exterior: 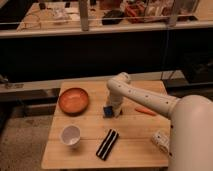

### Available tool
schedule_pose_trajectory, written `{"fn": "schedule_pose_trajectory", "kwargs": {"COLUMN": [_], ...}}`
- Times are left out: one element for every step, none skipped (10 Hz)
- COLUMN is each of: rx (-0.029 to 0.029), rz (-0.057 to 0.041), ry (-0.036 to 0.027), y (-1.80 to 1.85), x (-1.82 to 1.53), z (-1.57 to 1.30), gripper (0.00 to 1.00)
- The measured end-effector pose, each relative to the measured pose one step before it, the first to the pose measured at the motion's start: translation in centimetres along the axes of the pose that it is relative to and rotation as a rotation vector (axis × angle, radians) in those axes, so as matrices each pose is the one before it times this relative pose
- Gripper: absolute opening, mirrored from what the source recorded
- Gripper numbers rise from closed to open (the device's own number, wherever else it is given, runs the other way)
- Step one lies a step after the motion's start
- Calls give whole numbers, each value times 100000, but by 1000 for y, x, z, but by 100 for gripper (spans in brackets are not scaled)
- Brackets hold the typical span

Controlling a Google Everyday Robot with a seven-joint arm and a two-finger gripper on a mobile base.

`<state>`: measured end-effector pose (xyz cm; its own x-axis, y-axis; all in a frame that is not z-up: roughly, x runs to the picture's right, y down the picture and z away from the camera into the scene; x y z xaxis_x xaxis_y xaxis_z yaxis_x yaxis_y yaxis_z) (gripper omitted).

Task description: Wipe the white sponge on the table

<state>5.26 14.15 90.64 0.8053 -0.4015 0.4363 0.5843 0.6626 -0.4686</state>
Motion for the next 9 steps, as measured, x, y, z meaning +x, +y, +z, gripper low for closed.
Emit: {"fn": "schedule_pose_trajectory", "kwargs": {"rx": [-772, -202, 34, 811, 1189, 1263, 1628, 1058, 891], "rz": [1459, 1893, 1855, 2386, 1803, 561, -1990, -2234, -2614], "ry": [1031, 1410, 1144, 2291, 1990, 1688, 1065, -199, -684], "y": [568, 861, 869, 1218, 1072, 776, 457, -151, -370], "x": [409, 866, 888, 1353, 1185, 1020, 861, 193, 173], "z": [-245, -255, -323, -544, -467, -255, -45, 17, 326], "gripper": [53, 53, 53, 53, 53, 53, 53, 53, 53]}}
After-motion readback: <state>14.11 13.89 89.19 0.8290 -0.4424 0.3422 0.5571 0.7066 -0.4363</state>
